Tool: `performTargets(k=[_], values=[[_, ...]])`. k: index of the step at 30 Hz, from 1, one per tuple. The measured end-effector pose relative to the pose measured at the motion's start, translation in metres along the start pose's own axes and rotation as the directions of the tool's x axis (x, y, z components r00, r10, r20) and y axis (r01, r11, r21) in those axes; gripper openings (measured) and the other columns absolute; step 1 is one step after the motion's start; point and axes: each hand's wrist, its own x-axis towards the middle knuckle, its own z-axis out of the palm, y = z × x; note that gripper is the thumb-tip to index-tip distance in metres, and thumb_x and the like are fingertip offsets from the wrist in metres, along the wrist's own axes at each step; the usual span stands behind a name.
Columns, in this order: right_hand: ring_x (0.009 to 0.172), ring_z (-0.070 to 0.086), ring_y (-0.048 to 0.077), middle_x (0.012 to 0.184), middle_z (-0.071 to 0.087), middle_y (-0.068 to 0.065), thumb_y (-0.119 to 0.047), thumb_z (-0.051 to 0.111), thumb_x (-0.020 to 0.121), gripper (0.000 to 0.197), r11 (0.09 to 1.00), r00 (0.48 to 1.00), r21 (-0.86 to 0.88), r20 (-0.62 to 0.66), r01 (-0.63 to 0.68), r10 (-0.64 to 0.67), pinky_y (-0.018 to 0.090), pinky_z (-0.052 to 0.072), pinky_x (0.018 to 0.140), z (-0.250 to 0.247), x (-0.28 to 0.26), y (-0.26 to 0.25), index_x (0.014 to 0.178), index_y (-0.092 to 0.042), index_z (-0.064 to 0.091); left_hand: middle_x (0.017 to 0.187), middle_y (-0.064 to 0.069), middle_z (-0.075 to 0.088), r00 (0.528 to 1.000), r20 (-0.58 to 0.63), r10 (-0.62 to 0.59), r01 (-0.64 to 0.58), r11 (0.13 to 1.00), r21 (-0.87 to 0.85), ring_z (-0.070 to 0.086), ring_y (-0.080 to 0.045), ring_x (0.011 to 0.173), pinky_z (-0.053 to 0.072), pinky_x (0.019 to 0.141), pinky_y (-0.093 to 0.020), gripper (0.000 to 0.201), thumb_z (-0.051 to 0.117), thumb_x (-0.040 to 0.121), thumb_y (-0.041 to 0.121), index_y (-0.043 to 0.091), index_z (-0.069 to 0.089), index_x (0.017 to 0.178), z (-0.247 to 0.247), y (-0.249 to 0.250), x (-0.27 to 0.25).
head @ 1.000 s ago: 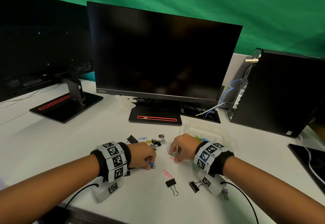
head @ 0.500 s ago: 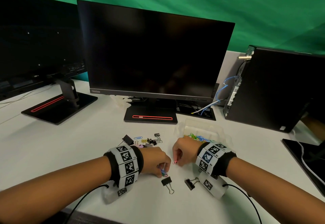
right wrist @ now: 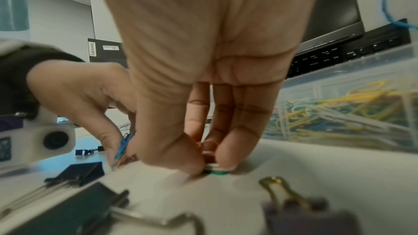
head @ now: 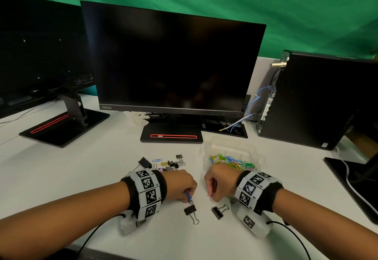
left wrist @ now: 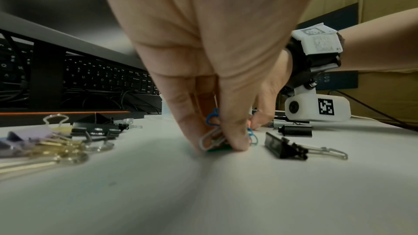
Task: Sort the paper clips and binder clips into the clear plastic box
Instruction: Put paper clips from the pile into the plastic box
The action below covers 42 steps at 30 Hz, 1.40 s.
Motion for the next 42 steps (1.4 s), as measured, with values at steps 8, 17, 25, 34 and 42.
performTargets(k=[8, 17, 25, 34, 42], values=[[0.051, 0.057, 0.01, 0.063, 0.064, -0.002, -0.005, 0.074, 0.067, 0.008, 0.997, 0.998, 0.038, 0.014, -0.064, 0.063, 0.008, 0.044, 0.047, 0.001, -0.016, 0.016, 0.073, -0.008, 0.069, 0.11, -0.012, 0.064, 0.998, -0.058, 0.006, -0.011, 0.997, -0.083, 0.056, -0.023, 0.097, 0.034, 0.074, -0.021, 0.022, 0.06, 0.087, 0.016, 0.005, 0.061, 0.106, -0.01, 0.005, 0.022], [0.052, 0.05, -0.001, 0.055, 0.054, -0.015, -0.007, 0.072, 0.062, 0.027, 0.991, 0.986, 0.042, -0.105, -0.129, 0.133, 0.006, 0.039, 0.051, -0.008, -0.037, 0.039, 0.053, -0.026, 0.055, 0.109, -0.01, 0.066, 0.946, -0.323, -0.04, -0.05, 0.962, -0.267, 0.057, -0.019, 0.089, 0.04, 0.078, -0.021, 0.027, 0.067, 0.084, 0.02, 0.008, 0.063, 0.108, -0.046, 0.016, 0.075], [0.053, 0.051, -0.001, 0.06, 0.057, -0.013, -0.003, 0.073, 0.062, 0.029, 0.964, 0.878, 0.198, -0.41, -0.176, 0.245, 0.007, 0.037, 0.053, -0.051, -0.036, 0.064, 0.058, -0.026, 0.056, 0.111, -0.012, 0.066, 0.928, -0.359, -0.102, -0.034, 0.936, -0.352, 0.053, -0.017, 0.069, 0.046, 0.07, -0.024, 0.026, 0.068, 0.083, 0.016, 0.008, 0.068, 0.108, -0.058, 0.029, 0.109], [0.077, 0.064, 0.006, 0.089, 0.073, 0.001, -0.012, 0.065, 0.084, 0.012, 0.939, 0.856, 0.169, -0.389, -0.298, 0.342, 0.015, 0.045, 0.072, -0.044, -0.02, 0.079, 0.083, -0.016, 0.076, 0.123, -0.013, 0.061, 0.898, -0.399, -0.185, -0.084, 0.818, -0.569, 0.065, -0.027, 0.099, 0.054, 0.084, -0.03, 0.035, 0.037, 0.097, 0.002, 0.007, 0.062, 0.12, -0.059, 0.014, 0.1], [0.103, 0.061, 0.024, 0.113, 0.068, 0.005, -0.011, 0.052, 0.088, 0.027, 0.917, 0.895, -0.03, -0.232, -0.398, 0.381, 0.024, 0.046, 0.085, -0.041, 0.006, 0.064, 0.105, -0.015, 0.072, 0.114, -0.007, 0.066, 0.874, -0.415, -0.253, 0.047, 0.894, -0.445, 0.061, -0.019, 0.105, 0.043, 0.081, -0.018, 0.04, 0.032, 0.094, -0.003, 0.009, 0.066, 0.112, -0.058, -0.049, 0.036]])
